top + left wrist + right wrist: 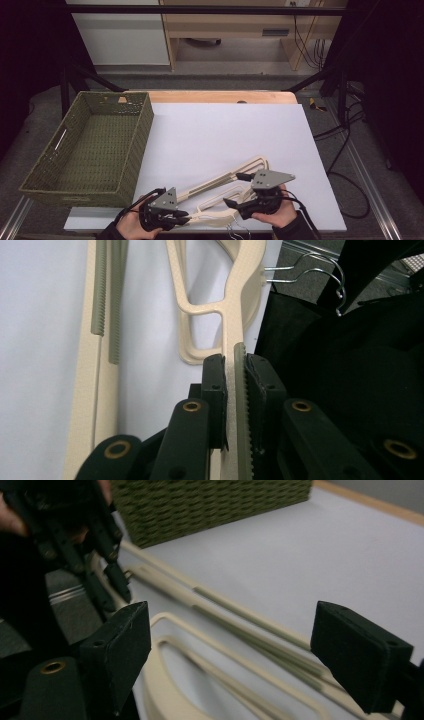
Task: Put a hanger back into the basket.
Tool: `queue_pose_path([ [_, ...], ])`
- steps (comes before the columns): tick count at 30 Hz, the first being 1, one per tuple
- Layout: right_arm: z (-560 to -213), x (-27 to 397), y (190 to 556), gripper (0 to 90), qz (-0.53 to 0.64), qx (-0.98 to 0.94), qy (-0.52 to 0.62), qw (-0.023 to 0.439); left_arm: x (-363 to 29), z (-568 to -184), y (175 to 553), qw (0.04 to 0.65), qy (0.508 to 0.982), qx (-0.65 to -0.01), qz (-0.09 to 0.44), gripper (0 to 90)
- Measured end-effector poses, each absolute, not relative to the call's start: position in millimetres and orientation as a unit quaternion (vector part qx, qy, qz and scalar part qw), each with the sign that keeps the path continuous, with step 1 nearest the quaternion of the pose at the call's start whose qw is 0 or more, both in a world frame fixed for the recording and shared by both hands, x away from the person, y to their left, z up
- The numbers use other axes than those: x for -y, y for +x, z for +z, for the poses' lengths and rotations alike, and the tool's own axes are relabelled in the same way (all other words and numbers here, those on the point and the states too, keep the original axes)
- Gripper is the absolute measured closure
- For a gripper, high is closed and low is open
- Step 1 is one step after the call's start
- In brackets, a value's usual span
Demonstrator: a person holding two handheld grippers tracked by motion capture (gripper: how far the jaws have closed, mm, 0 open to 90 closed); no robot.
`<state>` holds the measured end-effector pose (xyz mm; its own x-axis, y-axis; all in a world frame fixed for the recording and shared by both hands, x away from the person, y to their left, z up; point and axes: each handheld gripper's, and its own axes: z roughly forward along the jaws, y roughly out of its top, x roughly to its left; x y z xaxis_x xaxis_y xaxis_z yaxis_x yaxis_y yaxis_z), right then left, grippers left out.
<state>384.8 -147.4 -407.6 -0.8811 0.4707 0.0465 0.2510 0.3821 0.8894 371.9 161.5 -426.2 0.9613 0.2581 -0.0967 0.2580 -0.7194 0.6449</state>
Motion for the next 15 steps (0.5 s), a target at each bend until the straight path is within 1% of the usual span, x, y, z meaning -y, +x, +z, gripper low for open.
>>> queue_pose_path([
  [2,-412.8,136.7,382.7,20.4,0.502,-0.836,0.206,0.084,-162.0,-424.3,372.2,0.353,0.925,-0.141,0.002,79.2],
  [3,-412.8,136.7,382.7,20.4,0.502,-0.836,0.206,0.084,-162.0,-424.3,372.2,0.353,0.925,-0.141,0.002,79.2],
  [6,-422.1,125.1,381.9,24.2,0.482,-0.852,0.194,0.063,-161.8,-423.2,372.3,0.356,0.923,-0.145,0.003,79.2],
  [7,-428.5,119.6,381.8,28.0,0.468,-0.862,0.186,0.050,-161.5,-422.7,372.9,0.357,0.923,-0.146,0.005,79.3],
  [8,-428.5,119.6,381.8,28.0,0.468,-0.862,0.186,0.050,-161.5,-422.7,372.9,0.357,0.923,-0.146,0.005,79.3],
  [9,-431.8,116.9,381.8,30.1,0.461,-0.867,0.185,0.040,-161.4,-421.9,373.4,0.357,0.922,-0.147,0.003,79.3],
  [10,-436.6,112.6,381.4,34.9,0.443,-0.879,0.172,0.025,-161.4,-421.3,373.6,0.358,0.922,-0.148,0.005,79.2],
  [11,-436.6,112.6,381.4,34.9,0.443,-0.879,0.172,0.025,-161.5,-420.8,374.0,0.360,0.921,-0.150,0.006,79.2],
  [12,-440.3,109.3,380.9,39.9,0.430,-0.887,0.164,0.010,-161.8,-419.9,374.7,0.363,0.919,-0.153,0.006,79.2],
  [15,-443.4,107.0,381.0,44.4,0.418,-0.895,0.155,0.008,-161.0,-419.8,375.3,0.359,0.921,-0.152,0.004,79.2],
])
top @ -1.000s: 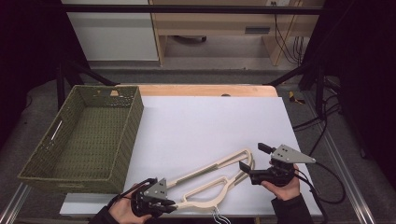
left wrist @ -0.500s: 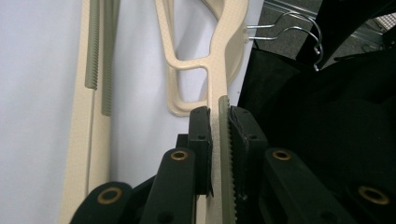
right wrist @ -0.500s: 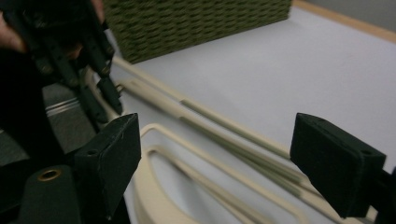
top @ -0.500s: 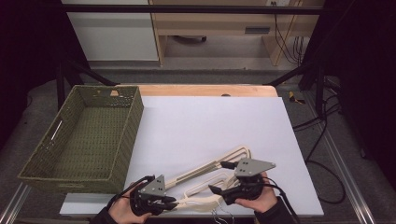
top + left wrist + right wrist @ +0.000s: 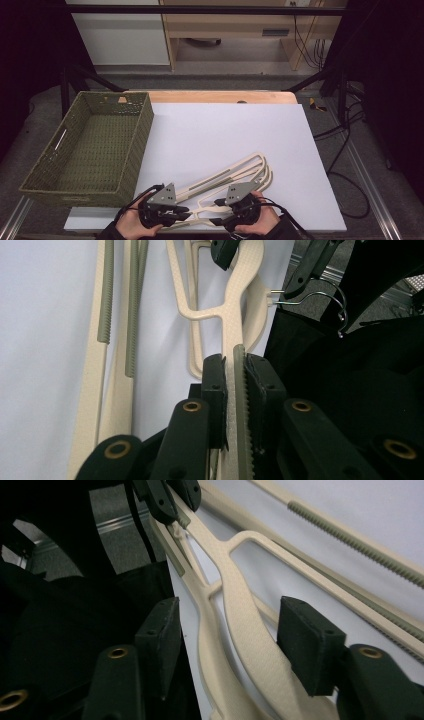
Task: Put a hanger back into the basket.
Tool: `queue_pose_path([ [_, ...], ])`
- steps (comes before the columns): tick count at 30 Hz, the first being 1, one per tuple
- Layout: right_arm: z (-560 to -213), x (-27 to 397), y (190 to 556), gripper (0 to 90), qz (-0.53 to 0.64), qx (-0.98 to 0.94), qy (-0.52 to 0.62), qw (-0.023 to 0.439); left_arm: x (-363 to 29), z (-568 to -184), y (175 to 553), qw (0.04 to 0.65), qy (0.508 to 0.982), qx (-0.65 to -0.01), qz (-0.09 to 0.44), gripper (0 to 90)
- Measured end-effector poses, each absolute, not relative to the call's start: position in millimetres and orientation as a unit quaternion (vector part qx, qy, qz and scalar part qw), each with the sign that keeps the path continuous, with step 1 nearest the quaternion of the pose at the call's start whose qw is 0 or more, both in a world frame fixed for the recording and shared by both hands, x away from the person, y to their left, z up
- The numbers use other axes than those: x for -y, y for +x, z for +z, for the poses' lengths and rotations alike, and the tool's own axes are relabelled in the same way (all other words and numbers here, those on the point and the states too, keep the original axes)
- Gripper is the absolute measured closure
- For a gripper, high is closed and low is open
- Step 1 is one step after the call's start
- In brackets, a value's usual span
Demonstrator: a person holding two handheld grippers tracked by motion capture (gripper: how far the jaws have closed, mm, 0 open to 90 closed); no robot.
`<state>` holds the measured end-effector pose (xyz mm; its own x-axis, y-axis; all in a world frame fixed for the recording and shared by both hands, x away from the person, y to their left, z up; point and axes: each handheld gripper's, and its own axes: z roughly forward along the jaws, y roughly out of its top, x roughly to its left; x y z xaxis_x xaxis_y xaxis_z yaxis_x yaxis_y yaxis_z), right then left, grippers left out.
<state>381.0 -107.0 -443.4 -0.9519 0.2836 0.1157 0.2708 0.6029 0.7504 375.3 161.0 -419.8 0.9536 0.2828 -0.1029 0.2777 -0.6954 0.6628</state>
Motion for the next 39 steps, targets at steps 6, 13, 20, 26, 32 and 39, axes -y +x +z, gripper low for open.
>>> queue_pose_path([
  [6,-448.9,105.6,383.6,51.6,0.403,-0.903,0.147,0.021,-159.0,-420.9,375.7,0.359,0.921,-0.151,0.003,79.3],
  [13,-454.7,103.0,390.1,63.9,0.389,-0.912,0.133,0.023,-158.1,-421.1,376.3,0.358,0.922,-0.150,-0.001,79.3],
  [20,-454.3,102.9,395.8,67.5,0.389,-0.915,0.102,0.000,-158.8,-422.5,377.5,0.356,0.922,-0.150,-0.007,79.2],
  [26,-450.3,102.8,396.0,70.4,0.394,-0.915,0.084,-0.009,-160.9,-422.6,378.9,0.360,0.922,-0.142,-0.007,78.7],
  [32,-448.3,101.9,397.2,72.3,0.386,-0.918,0.084,-0.008,-158.7,-421.0,377.4,0.365,0.919,-0.142,0.042,57.0],
  [39,-446.1,101.2,398.2,72.7,0.388,-0.917,0.098,-0.002,-132.0,-414.0,374.2,0.334,0.930,-0.113,0.107,41.7],
])
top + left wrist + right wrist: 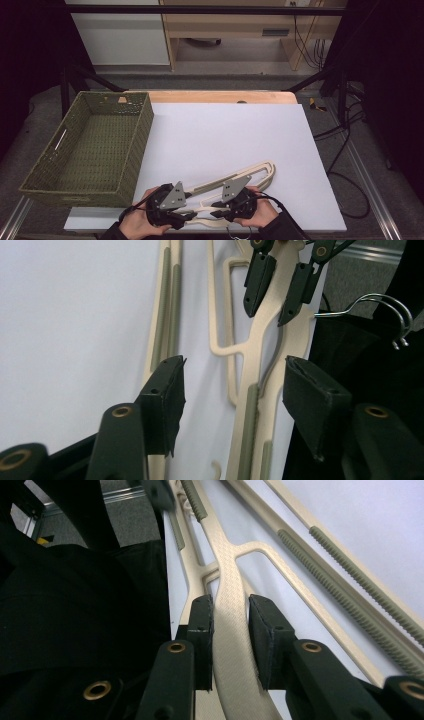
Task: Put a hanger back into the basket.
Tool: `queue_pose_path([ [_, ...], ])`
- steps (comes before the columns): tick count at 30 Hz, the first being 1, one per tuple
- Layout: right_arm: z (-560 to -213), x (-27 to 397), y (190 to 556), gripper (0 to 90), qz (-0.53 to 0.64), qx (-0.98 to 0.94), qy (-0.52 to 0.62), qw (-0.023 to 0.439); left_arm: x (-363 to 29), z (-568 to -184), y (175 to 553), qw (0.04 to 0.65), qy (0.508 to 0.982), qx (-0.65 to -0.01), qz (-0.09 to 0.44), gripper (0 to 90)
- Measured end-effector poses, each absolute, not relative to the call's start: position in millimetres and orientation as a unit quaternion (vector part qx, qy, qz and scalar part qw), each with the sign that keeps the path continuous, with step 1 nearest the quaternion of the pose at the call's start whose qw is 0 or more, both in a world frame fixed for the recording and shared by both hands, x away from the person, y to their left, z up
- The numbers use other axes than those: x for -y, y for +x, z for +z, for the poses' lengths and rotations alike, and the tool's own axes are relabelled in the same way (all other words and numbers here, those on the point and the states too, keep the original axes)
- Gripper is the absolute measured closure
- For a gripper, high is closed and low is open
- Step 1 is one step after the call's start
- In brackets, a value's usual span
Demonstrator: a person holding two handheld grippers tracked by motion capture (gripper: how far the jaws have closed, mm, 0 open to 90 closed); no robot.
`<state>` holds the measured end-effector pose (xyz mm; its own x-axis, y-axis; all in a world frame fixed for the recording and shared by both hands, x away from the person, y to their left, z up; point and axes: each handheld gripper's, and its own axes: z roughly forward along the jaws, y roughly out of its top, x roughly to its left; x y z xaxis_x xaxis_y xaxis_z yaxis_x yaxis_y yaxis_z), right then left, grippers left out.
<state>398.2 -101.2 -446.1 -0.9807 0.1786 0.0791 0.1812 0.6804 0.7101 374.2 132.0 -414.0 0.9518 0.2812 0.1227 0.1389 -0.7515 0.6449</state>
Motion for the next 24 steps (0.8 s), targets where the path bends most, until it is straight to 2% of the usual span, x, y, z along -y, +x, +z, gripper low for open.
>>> queue_pose_path([
  [2,-445.1,101.3,399.2,72.7,-0.388,0.917,-0.091,0.000,-124.3,-417.0,374.9,0.312,0.936,-0.107,0.126,42.1],
  [5,-444.6,100.8,398.5,72.9,-0.390,0.916,-0.096,0.003,-118.3,-421.5,376.3,0.302,0.939,-0.101,0.127,45.7],
  [6,-443.9,100.6,398.8,72.9,-0.390,0.916,-0.095,0.000,-110.7,-427.5,378.5,0.281,0.946,-0.085,0.135,48.1],
  [12,-442.3,101.0,399.3,72.9,-0.390,0.916,-0.097,0.007,-99.3,-436.6,377.8,0.258,0.950,-0.073,0.159,60.6],
  [20,-442.2,100.5,398.8,71.9,-0.382,0.918,-0.108,0.011,-94.3,-437.7,373.2,0.235,0.953,-0.059,0.180,63.4],
  [24,-432.3,109.9,400.0,63.2,-0.414,0.901,-0.125,0.016,-96.3,-439.0,375.2,0.227,0.955,-0.061,0.183,64.9],
])
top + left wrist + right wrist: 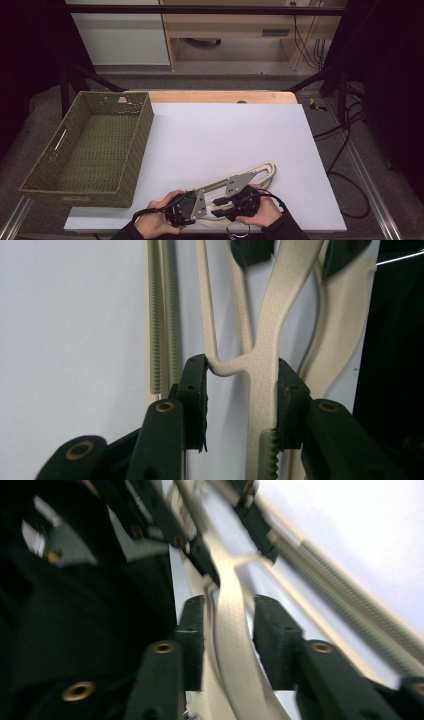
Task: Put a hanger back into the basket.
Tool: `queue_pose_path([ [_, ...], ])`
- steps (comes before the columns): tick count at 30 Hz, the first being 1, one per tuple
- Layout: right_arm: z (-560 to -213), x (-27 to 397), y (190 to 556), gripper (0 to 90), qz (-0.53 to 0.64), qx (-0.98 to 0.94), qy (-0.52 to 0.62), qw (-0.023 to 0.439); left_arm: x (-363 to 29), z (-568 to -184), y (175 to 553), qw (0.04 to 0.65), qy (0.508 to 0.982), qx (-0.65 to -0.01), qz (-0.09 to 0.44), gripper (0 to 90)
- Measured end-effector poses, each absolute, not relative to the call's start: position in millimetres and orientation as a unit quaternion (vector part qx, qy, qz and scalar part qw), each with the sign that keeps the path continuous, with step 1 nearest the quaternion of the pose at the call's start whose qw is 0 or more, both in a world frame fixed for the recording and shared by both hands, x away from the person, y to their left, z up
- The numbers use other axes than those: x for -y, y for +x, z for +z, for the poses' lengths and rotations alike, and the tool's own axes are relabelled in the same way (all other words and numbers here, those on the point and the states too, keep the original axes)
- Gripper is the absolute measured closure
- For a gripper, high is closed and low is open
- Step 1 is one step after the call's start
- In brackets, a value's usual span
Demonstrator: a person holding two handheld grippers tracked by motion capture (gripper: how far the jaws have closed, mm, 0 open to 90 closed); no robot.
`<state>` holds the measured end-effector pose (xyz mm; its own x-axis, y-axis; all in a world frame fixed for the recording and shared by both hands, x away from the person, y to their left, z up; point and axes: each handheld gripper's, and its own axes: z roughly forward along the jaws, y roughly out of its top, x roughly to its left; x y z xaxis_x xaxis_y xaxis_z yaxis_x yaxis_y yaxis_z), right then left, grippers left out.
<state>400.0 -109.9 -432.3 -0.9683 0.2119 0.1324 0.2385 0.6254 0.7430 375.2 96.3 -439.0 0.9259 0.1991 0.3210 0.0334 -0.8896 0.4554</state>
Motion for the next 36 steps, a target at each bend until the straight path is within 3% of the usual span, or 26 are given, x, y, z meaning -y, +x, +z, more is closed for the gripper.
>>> queue_pose_path([
  [4,-414.1,134.1,402.7,54.5,-0.461,0.872,-0.160,-0.021,-99.0,-435.6,375.8,0.235,0.952,-0.068,0.184,66.0],
  [8,-401.7,162.3,405.9,44.7,-0.504,0.833,-0.212,-0.081,-105.7,-426.7,376.7,0.265,0.939,-0.092,0.197,74.9],
  [14,-394.3,203.8,411.2,38.2,-0.534,0.778,-0.294,-0.153,-116.6,-415.9,382.2,0.285,0.928,-0.118,0.208,83.3],
  [23,-399.4,229.2,415.3,19.6,-0.534,0.747,-0.355,-0.176,-123.8,-412.1,391.8,0.300,0.925,-0.136,0.191,84.8],
  [36,-403.4,231.6,416.0,18.8,-0.527,0.749,-0.363,-0.173,-143.3,-396.0,394.0,0.392,0.887,-0.188,0.155,85.3],
])
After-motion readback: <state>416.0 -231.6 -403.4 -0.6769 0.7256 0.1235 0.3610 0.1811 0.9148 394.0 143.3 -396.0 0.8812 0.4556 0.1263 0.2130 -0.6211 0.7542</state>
